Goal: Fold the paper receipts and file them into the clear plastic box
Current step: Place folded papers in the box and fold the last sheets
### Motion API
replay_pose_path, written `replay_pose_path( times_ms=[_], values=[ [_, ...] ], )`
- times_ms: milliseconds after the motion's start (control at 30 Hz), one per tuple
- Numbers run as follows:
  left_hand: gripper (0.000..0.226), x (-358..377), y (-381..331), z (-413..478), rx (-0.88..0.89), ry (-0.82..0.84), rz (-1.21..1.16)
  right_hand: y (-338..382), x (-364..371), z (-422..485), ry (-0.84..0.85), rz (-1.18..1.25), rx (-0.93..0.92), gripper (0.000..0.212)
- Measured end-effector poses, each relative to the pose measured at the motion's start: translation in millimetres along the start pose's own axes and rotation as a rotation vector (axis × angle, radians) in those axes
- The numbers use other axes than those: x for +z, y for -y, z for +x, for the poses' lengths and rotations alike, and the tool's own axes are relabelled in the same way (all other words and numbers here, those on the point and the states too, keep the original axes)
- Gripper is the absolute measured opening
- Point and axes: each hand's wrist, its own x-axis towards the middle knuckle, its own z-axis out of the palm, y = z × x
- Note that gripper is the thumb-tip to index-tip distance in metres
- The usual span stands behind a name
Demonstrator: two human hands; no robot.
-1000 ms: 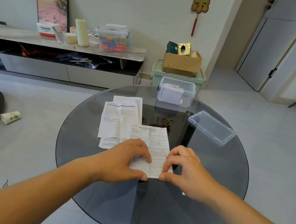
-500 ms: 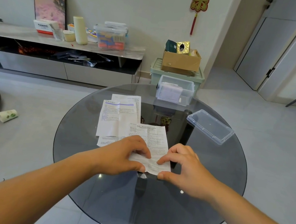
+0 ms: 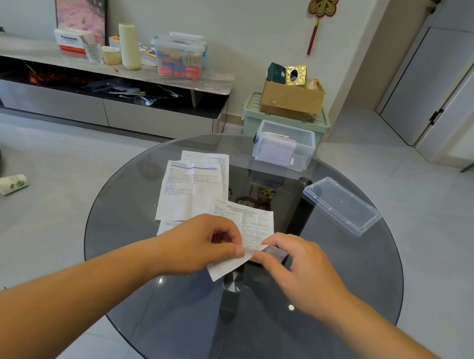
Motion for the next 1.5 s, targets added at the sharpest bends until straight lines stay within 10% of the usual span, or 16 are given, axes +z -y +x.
replay_pose_path(
  times_ms=[167, 367, 467, 600, 700, 933, 1200, 1500],
  values=[
    [0.048, -9.2, -10.5, -11.2, -0.029, 0.079, -0.148, 4.2, -8.6, 0.3, -0.015, 0.086, 0.061, 0.019],
    [0.024, -13.3, -12.3, -12.0, -0.093, -0.078, 0.233, 9.6, -17.4, 7.4, -0.059, 0.169, 0.172, 0.011],
    [0.022, -6.4, -6.3, -5.0, -0.143, -0.150, 0.288, 9.3, -10.8, 11.9, -0.071, 0.265, 0.251, 0.039],
    [0.070, 2.8, 1.3, 1.7, -0.162, -0.222, 0.300, 7.6, 1.5, 14.2, -0.049, 0.100, 0.219, 0.081],
    [0.098, 5.8, -2.4, 3.0, -0.143, -0.226, 0.307, 2.3, 8.3, 14.0, -0.040, -0.243, 0.200, 0.061],
    [0.059, 10.9, -4.5, 4.0, -0.187, -0.082, 0.520, 5.2, 11.7, 15.5, -0.017, -0.329, 0.310, 0.063],
    [0.068, 7.8, -6.2, 3.8, -0.218, -0.032, 0.493, -4.4, -18.2, 19.5, 0.144, -0.227, 0.321, 0.056],
    [0.067, 11.9, -4.9, 5.7, -0.216, -0.068, 0.477, 16.6, -25.6, 30.3, -0.012, 0.498, 0.591, 0.049]
  ],
)
